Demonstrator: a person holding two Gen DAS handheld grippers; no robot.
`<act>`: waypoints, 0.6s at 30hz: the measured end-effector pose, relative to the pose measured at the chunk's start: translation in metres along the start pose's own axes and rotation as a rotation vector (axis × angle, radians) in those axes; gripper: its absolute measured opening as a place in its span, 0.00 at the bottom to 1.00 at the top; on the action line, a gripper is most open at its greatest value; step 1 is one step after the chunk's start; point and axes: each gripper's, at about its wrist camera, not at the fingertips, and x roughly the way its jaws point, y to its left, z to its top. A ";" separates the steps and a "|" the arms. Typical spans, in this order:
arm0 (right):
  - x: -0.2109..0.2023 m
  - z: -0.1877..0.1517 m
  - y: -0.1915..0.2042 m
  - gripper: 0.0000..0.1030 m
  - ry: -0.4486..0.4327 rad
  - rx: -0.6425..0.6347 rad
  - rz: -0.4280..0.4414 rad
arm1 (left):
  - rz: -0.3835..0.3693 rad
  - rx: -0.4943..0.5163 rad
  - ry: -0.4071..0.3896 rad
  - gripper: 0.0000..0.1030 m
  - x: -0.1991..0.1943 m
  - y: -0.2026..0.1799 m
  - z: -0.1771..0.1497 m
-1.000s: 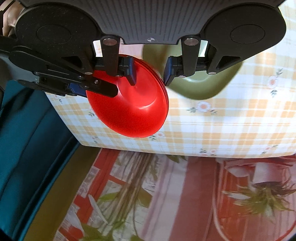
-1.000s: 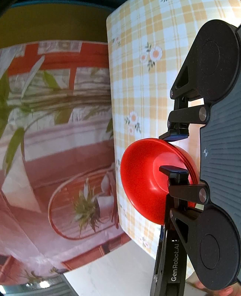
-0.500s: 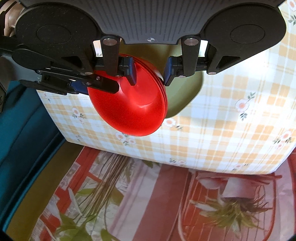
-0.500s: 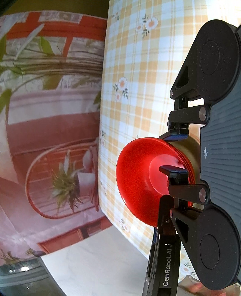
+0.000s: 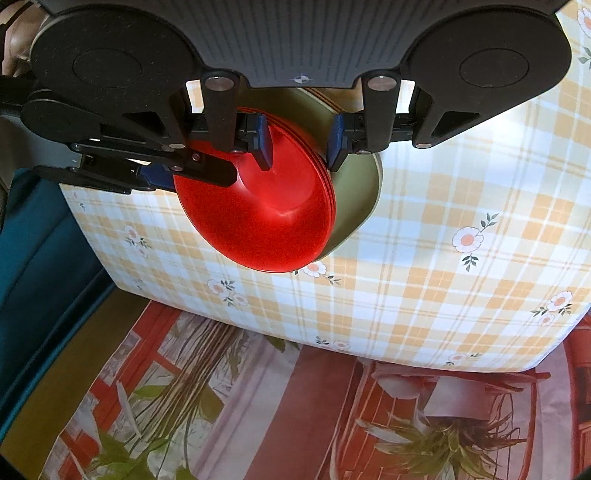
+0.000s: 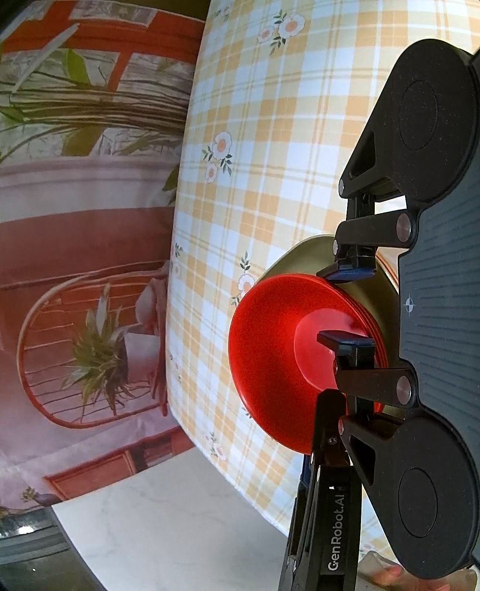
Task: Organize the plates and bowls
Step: 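Carry the nested red bowls with the left gripper onto the green plate stack, then open the left gripper and lift it away from the bowls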
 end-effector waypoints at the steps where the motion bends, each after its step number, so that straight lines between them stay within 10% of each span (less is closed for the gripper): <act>1: 0.001 0.000 0.001 0.26 0.002 -0.007 -0.001 | 0.003 0.004 0.000 0.32 0.001 0.000 0.000; 18: 0.002 0.001 0.005 0.26 0.011 -0.042 -0.031 | 0.029 0.021 -0.006 0.33 0.006 0.001 -0.003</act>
